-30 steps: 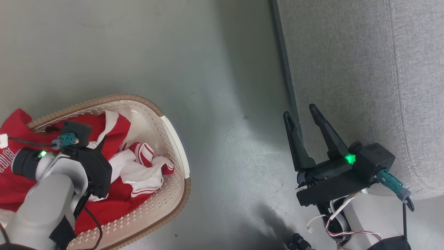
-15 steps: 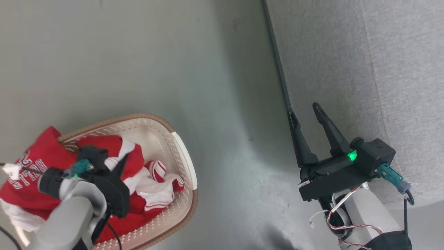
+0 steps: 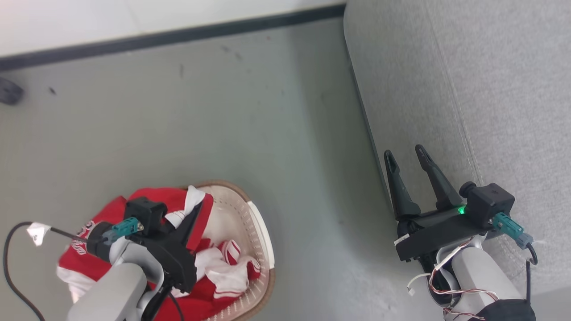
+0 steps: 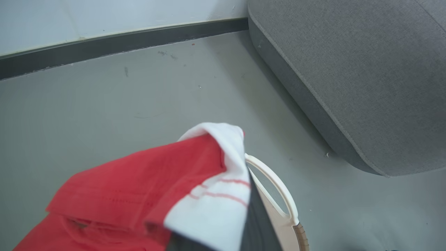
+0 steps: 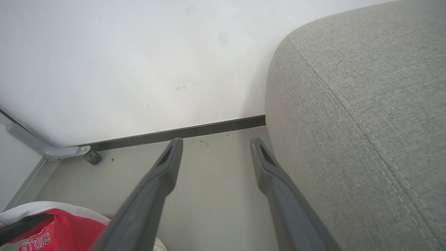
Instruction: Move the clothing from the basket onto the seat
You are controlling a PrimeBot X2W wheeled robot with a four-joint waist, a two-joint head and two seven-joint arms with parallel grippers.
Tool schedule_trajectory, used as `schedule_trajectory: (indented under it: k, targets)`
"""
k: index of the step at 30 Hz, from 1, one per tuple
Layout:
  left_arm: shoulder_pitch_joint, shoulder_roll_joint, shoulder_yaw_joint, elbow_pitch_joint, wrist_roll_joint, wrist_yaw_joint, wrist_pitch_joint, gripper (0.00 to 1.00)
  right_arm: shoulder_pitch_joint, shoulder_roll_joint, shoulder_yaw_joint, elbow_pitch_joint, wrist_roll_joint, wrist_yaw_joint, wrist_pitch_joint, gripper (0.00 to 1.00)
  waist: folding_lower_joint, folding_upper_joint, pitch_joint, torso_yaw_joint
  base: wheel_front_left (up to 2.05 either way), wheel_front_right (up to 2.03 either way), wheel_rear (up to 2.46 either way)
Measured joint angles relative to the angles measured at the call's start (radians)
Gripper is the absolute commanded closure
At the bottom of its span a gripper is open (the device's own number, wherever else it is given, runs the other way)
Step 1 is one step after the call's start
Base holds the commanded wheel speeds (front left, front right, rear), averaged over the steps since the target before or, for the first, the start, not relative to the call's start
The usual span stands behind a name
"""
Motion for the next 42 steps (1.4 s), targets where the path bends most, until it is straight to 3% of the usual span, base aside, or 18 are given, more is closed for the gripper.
schedule_trajectory:
  k: [15, 31, 42]
  targets:
    - [0.067, 0.006, 0.038, -0.192, -0.132, 0.0, -0.003, 1.0, 0.05, -0.041, 0.045, 0.078, 0.074, 0.0, 0.0, 0.0, 0.0, 0.0, -0.225, 0.059, 0.0, 0.0, 0.0]
    - [0.088, 0.007, 0.08, -0.379, -0.166, 0.0, -0.003, 1.0, 0.151, -0.081, 0.124, 0.086, 0.16, 0.0, 0.0, 0.0, 0.0001, 0.0, -0.431, 0.094, 0.0, 0.0, 0.0]
    - [0.042, -0.014, 0.112, -0.456, -0.155, 0.001, -0.004, 1.0, 0.181, -0.104, 0.208, 0.054, 0.206, 0.0, 0.0, 0.0, 0.0002, 0.0, -0.49, 0.095, 0.0, 0.0, 0.0]
